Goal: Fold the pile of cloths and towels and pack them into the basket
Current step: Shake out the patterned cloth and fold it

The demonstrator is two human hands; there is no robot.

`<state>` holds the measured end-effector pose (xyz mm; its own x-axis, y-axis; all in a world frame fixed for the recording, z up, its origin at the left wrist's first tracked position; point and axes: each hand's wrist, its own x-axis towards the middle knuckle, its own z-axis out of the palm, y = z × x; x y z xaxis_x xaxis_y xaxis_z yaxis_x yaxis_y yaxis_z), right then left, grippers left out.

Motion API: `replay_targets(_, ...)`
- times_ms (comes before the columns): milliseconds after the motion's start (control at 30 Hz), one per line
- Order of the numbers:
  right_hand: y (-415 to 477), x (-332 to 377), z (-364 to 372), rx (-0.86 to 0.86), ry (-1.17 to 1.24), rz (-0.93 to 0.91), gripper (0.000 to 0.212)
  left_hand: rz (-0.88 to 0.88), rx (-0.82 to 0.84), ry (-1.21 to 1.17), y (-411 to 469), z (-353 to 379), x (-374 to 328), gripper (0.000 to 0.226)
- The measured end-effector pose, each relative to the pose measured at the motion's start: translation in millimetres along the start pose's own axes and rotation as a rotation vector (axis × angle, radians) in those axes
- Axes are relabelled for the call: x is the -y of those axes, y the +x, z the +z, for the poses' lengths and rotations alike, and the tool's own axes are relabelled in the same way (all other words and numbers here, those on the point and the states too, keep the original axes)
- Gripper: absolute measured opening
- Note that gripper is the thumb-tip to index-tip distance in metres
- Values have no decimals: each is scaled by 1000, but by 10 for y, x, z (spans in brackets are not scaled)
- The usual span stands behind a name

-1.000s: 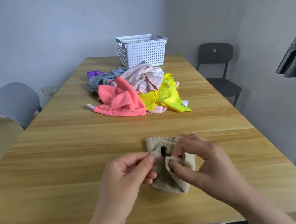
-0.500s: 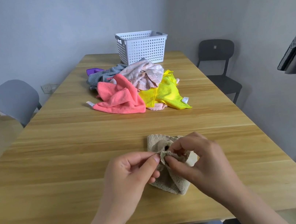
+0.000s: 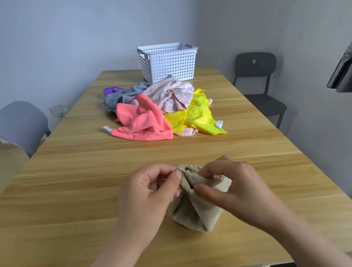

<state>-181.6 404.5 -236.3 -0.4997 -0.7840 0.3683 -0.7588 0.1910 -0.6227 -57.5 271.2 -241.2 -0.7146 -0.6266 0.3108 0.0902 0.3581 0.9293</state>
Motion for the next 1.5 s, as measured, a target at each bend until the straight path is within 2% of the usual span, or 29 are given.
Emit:
replay_targets(133, 180, -28, -201, 126, -131, -20, 12, 69, -10, -5, 415, -110, -92, 8)
replay_targets(300, 377, 118, -514, 111, -215, -126, 10, 179, -63, 59, 910, -341, -412, 9)
replay_targets(400, 531, 193, -728, 24, -338, -220, 4, 229, -76, 115, 1091, -438, -602, 9)
replay_targets(500, 749, 291, -971, -63, -416, -305, 6, 274, -126, 173, 1226, -500, -769, 17)
replay_targets(633, 1040, 549, -1408, -143, -468, -308, 12, 307, -189, 181, 1415, -608, -1041, 11)
replay_targets(733, 1159, 756, -1647, -133, -544, -289, 16, 317, -214, 160, 1493, -650, -1201, 11)
replay_targets(933, 1175, 870, -1762, -257, -604, -384, 16, 343, -263, 191, 1469, -659, -1250, 17)
replay_targets(1133, 1172, 843, -1709, -397, -651, -517, 24, 363, -311, 207, 1460, -631, -1226, 14)
replay_targets(1267, 1145, 970, -1601, -221, -667, -522, 22, 366, -358, 259, 1559, -629, -1146, 25)
replay_targets(1333, 1154, 1018, -1603, -287, -555, -509, 18, 353, -343, 267, 1594, -607, -1089, 24)
replay_targets(1500, 1223, 919, -1617, -297, -614, -377, 17, 342, -344, 267, 1587, -588, -1011, 19)
